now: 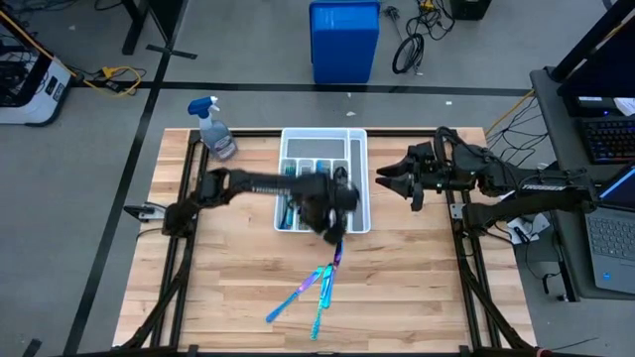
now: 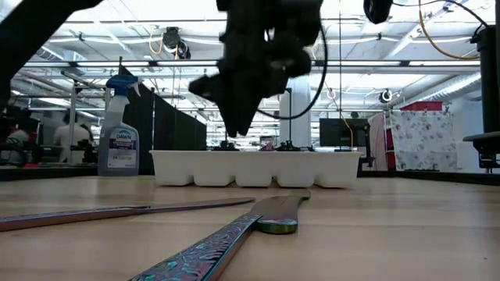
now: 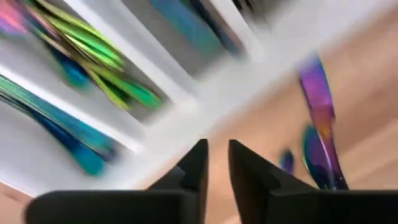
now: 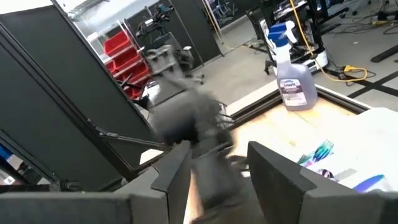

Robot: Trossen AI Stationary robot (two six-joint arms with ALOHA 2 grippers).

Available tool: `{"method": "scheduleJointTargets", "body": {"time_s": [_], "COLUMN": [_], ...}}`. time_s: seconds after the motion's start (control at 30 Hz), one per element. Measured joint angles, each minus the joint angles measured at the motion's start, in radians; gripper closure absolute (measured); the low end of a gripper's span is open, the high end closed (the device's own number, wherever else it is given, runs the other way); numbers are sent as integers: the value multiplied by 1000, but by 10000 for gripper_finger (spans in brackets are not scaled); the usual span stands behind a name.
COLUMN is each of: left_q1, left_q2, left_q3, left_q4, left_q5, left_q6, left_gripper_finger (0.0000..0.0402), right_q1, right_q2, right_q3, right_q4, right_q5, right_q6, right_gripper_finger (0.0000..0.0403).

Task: Sort silverware

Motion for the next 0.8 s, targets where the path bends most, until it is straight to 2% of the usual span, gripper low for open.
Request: {"method": "scheduleJointTargets", "body": {"time_s": [0.07, 0.17, 0.37, 0.67, 0.8], "left_q1": [-57, -134, -228, -345, -409], "left_q2": [0, 0, 0, 0, 0], "left_q3": [0, 0, 0, 0, 0], "left_q4": [12, 59, 143, 208, 264], "left_q5": [0, -6, -88, -84, -57], "left_q6": [-59, -178, -473, -865, -960], "left_gripper_finger": [307, 261, 194, 164, 164], "right_q1": [0, 0, 4, 6, 6], "right_q2": [0, 0, -1, -1, -2], "right_q3": [0, 0, 0, 0, 0], "right_q4": [-8, -8, -67, -336, -412], "right_q5": [-21, -119, -239, -264, -265], "right_q6": [2, 7, 61, 112, 107], "right_gripper_finger": [261, 261, 261, 261, 261]}}
